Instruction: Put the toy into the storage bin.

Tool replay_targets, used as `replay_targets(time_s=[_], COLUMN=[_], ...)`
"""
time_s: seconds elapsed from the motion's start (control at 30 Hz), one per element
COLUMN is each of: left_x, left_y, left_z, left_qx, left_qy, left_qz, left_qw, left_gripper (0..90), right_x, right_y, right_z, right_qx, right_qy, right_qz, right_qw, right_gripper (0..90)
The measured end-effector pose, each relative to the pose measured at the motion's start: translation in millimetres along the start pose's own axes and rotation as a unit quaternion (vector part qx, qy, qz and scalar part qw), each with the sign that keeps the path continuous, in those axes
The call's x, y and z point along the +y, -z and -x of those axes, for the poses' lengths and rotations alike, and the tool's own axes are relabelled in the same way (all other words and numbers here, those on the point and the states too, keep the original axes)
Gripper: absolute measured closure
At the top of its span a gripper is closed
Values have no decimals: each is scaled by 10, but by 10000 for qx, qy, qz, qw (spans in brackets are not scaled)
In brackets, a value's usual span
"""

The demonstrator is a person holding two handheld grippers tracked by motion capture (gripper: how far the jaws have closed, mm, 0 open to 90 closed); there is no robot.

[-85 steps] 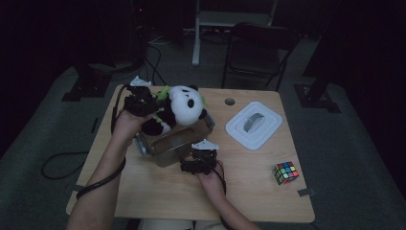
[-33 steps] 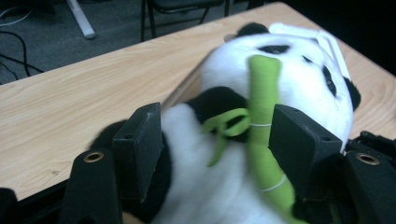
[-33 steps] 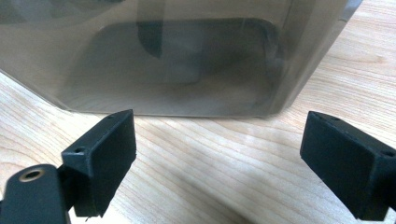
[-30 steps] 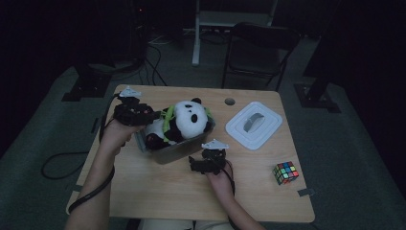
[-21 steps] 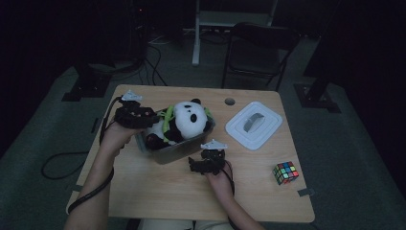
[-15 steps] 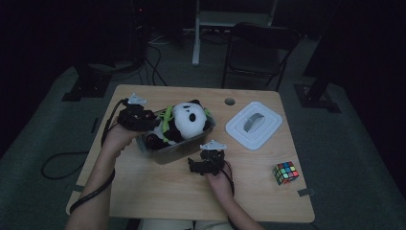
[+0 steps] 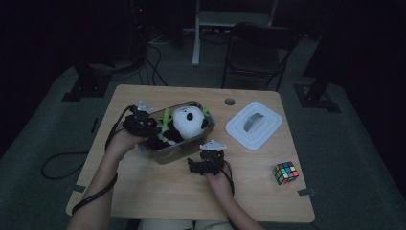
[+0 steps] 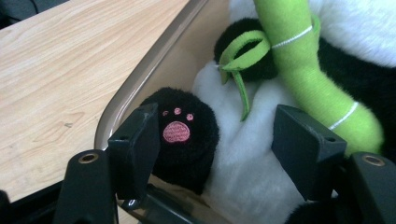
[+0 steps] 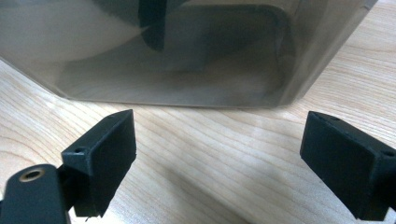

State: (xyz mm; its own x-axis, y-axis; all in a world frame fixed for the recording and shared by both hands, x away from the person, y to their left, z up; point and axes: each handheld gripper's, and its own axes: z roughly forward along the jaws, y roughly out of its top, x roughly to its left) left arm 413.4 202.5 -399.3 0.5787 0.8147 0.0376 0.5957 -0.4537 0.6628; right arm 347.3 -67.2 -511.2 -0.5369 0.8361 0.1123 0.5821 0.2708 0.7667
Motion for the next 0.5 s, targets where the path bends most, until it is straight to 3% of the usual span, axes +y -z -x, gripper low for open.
replay_targets(time_s=[0.03, 0.1, 0.2, 0.33, 0.4, 0.5], left_x=[0, 6, 46, 107, 140, 191], left_y=[0, 69, 146, 229, 268, 332], left_z=[0, -43, -61, -92, -120, -185], left_qx=[0, -224, -323, -365, -393, -338], left_qy=[0, 163, 138, 131, 115, 144], left_qz=[0, 146, 266, 411, 443, 574], left_qw=[10000, 9995, 9990, 9984, 9982, 9977], left_gripper=[333, 302, 300, 270, 187, 174], right_x=[0, 8, 20, 36, 38, 41], right_y=[0, -6, 1, 17, 25, 26], right_z=[0, 15, 25, 23, 21, 29], right_qx=[0, -13, -35, -38, -70, -67], right_qy=[0, 13, 21, 15, 40, 58], right_qz=[0, -24, 3, 27, 37, 14], right_qw=[10000, 10000, 10000, 10000, 10000, 10000], right_gripper=[104, 104, 104, 104, 104, 104])
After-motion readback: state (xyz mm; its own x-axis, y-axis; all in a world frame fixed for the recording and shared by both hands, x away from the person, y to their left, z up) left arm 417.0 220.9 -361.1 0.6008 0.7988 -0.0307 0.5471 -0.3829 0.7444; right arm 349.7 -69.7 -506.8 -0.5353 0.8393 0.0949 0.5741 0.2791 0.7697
